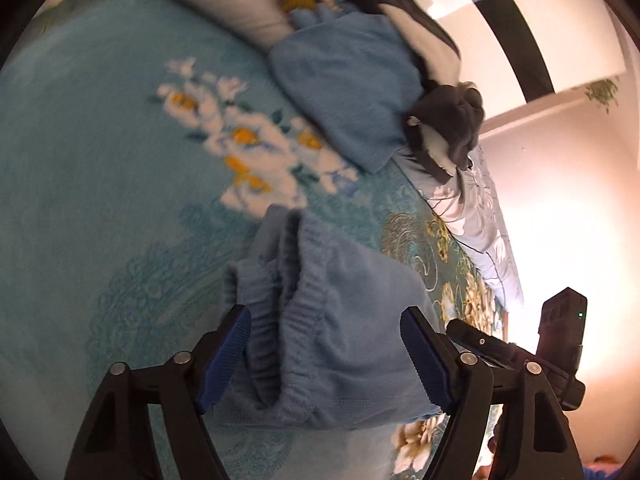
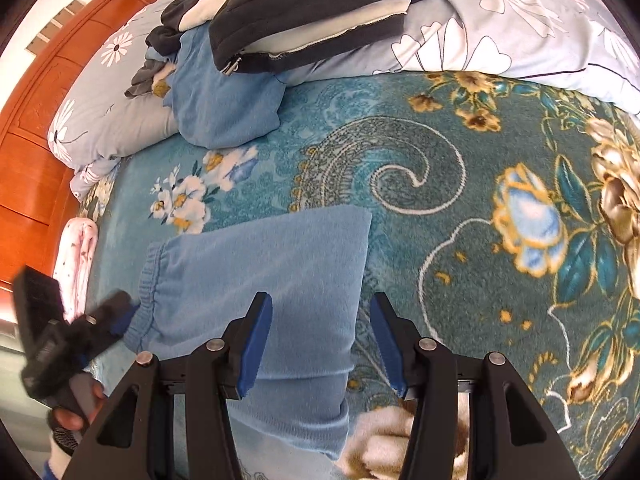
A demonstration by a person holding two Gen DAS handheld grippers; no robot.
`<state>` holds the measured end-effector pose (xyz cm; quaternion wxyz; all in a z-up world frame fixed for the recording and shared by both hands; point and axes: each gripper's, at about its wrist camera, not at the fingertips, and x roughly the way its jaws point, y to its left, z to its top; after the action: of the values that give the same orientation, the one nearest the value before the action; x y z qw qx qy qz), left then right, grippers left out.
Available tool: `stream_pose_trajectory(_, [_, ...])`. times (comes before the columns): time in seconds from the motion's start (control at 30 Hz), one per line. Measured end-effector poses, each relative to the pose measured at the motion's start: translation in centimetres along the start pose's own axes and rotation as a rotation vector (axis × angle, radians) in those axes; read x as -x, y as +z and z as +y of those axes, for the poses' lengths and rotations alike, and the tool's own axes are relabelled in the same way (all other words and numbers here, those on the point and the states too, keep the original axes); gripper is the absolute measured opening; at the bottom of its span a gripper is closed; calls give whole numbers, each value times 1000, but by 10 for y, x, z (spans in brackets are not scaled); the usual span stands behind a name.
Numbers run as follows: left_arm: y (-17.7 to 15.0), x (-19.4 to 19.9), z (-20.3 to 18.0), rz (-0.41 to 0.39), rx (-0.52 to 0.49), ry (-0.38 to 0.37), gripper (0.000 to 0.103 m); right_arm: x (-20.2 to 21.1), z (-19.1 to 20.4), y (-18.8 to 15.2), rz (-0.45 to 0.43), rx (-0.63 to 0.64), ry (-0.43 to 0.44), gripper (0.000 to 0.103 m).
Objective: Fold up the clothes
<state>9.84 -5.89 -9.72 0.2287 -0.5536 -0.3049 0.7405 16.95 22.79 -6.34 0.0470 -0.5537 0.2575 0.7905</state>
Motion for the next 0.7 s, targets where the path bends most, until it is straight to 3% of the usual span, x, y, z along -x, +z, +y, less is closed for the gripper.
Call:
stream_pose_trajectory(0.1, [2,9,-6,-29,-12,-51,69,-2,-2,4,8,6,-2,52])
stream_pose_trajectory(0.17, [6,13,-14,-48,-34,-55,69,-4,-6,6,15,-3,1,52])
stream_pose_trajectory(0.33, [14,-7,-8,19,-16,10,69,-9,-15,9,27,-40,18,52])
stream_pose_trajectory(0.53, [11,-17,-2,59,39,-39,68,-13,-18,10,34,-47,25,52])
stream_pose_trajectory(0.6, [12,-23,-2,82,47,-34,62,-14,-19,10,34,-56,29,52])
stream_pose_trajectory(0.7, [11,-27,6,103,100,-45,30,-12,-18,11,31,-54,36,52])
